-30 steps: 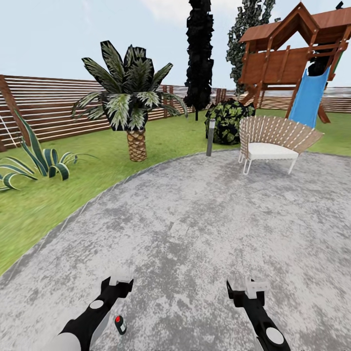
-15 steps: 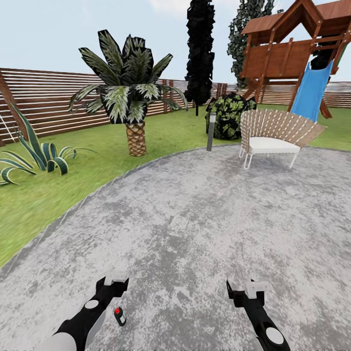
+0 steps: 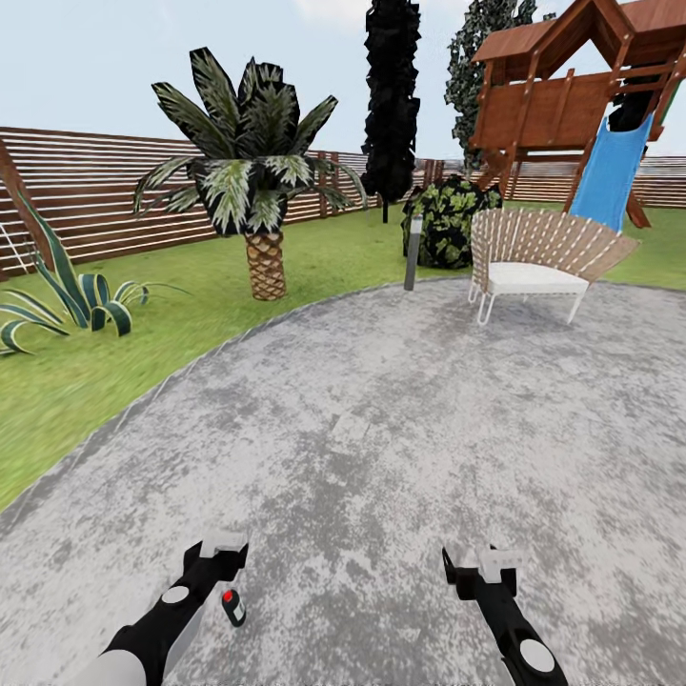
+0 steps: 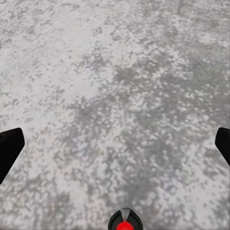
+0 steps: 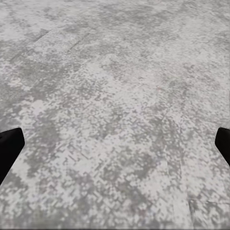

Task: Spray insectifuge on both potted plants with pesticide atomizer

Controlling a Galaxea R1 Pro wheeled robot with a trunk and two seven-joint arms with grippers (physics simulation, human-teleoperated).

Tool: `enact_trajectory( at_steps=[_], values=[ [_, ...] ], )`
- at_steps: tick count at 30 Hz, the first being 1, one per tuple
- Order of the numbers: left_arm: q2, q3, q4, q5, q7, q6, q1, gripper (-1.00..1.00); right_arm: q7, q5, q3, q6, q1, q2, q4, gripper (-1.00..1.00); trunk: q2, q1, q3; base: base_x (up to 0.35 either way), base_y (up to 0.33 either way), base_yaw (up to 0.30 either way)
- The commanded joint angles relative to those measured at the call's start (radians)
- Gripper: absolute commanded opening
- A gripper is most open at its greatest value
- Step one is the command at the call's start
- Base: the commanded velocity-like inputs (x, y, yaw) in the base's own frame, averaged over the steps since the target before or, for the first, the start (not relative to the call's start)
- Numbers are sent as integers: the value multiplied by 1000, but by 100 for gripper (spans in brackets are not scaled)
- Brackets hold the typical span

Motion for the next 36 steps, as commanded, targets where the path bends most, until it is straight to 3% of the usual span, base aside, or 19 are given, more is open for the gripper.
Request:
enact_trajectory(
  at_steps=[1,12,36],
  values=[
    [1,1,1,-5,-1,-3,-1,100,0,5,0,-2,0,0,1,100,-1,0,-5,0,0,0],
    [1,7,1,-5,-1,-4,-1,100,0,2,0,-4,0,1,12,100,-3,5,-49,0,0,0],
    [1,7,3,-6,-1,-27,3,100,-2,1,0,-4,0,1,14,100,-9,16,-179,0,0,0]
  ],
)
